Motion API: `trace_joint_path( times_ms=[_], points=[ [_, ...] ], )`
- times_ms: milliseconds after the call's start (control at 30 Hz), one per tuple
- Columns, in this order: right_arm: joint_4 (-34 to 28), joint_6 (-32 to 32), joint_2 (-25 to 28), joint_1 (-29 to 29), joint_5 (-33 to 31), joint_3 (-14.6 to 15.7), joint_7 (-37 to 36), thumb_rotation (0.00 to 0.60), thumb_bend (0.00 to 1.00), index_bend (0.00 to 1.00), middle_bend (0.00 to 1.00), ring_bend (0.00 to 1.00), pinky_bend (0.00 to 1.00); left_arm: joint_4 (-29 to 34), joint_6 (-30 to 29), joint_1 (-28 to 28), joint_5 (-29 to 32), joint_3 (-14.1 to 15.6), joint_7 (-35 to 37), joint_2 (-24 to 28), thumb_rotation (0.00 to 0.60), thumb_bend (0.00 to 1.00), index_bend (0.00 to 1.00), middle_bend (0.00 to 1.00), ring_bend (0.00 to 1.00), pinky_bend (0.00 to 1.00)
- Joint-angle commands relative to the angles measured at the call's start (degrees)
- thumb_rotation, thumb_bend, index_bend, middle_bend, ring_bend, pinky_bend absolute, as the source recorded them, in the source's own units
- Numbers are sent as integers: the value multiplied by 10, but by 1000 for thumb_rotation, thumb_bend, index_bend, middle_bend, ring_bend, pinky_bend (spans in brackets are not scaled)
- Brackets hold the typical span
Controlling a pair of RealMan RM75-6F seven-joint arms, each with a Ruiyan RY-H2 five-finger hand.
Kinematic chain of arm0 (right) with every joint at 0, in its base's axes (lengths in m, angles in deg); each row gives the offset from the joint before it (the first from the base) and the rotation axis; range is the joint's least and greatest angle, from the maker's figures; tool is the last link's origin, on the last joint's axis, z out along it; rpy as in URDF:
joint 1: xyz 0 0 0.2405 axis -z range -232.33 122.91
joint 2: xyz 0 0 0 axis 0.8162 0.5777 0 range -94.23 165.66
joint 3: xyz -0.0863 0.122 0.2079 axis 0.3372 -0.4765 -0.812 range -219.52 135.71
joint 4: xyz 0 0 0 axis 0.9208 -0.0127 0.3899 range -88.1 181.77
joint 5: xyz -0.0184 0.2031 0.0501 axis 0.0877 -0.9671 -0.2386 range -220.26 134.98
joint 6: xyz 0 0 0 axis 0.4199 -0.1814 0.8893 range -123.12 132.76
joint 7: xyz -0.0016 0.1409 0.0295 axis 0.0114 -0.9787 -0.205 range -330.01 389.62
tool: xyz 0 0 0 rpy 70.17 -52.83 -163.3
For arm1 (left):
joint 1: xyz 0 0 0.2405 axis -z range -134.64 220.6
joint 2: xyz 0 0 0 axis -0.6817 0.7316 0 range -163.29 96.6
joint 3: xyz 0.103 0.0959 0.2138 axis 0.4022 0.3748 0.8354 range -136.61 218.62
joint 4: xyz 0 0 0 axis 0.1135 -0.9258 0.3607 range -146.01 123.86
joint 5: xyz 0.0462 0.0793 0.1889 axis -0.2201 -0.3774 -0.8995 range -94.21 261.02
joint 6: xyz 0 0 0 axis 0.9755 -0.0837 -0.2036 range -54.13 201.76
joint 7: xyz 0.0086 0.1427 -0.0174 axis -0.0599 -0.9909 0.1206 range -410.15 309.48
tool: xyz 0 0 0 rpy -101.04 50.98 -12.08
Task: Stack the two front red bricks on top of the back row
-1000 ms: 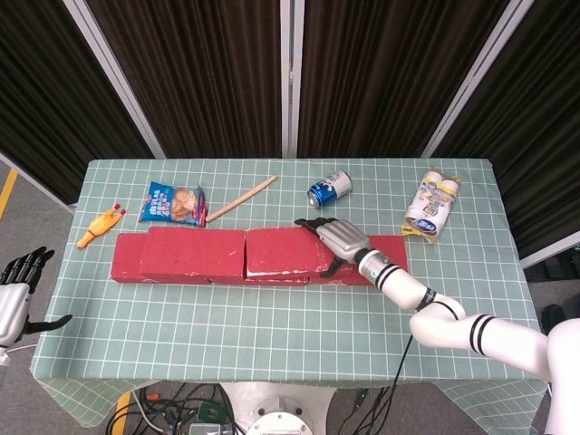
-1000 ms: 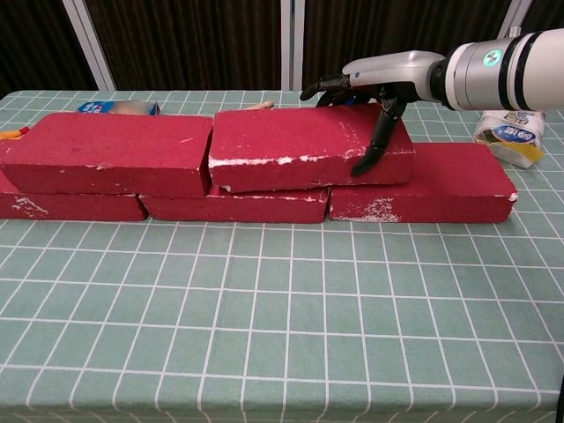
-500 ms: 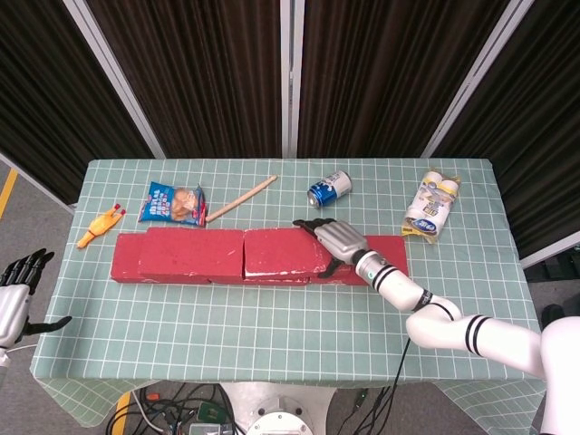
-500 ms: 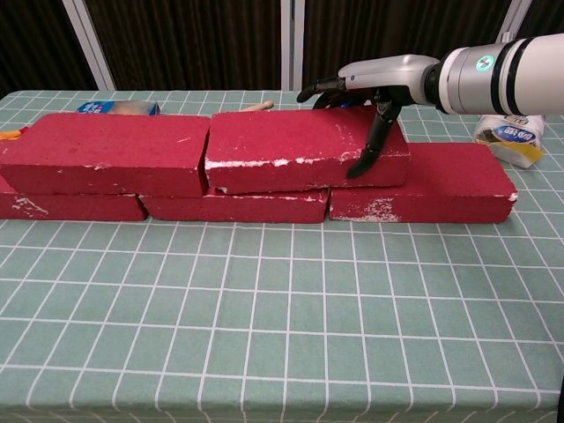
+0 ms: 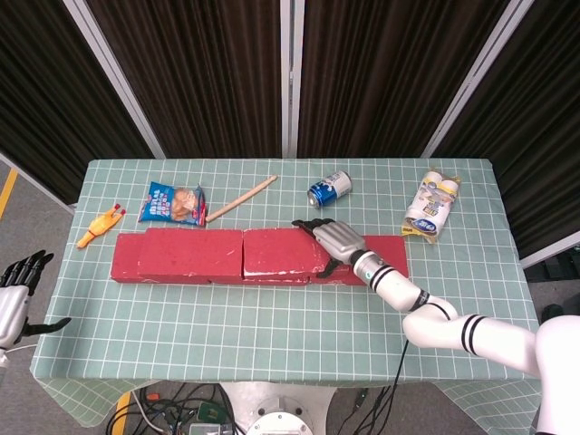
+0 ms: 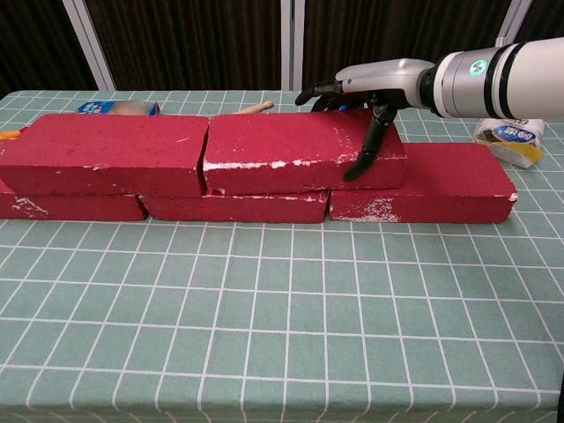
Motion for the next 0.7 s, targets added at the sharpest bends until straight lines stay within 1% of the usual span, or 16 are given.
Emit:
trace_joint_path(
  times_ms=[33, 433, 700],
  points=[
    [-4, 2, 2, 0, -5, 2, 5, 600, 24, 0, 143, 94, 137, 0, 1, 0, 0, 0, 0, 0, 600, 11, 16, 0, 0, 0],
    [-34, 22, 14, -2, -51, 8, 44, 600, 24, 0, 138, 86, 131, -6, 8, 2, -3, 1, 9, -1, 600, 11, 16, 0, 0, 0],
    [-40, 22, 11, -6, -64, 13, 54, 600, 23, 0, 132, 80, 129, -6, 9, 2, -5, 2, 12, -1, 600, 11, 16, 0, 0, 0]
  ],
)
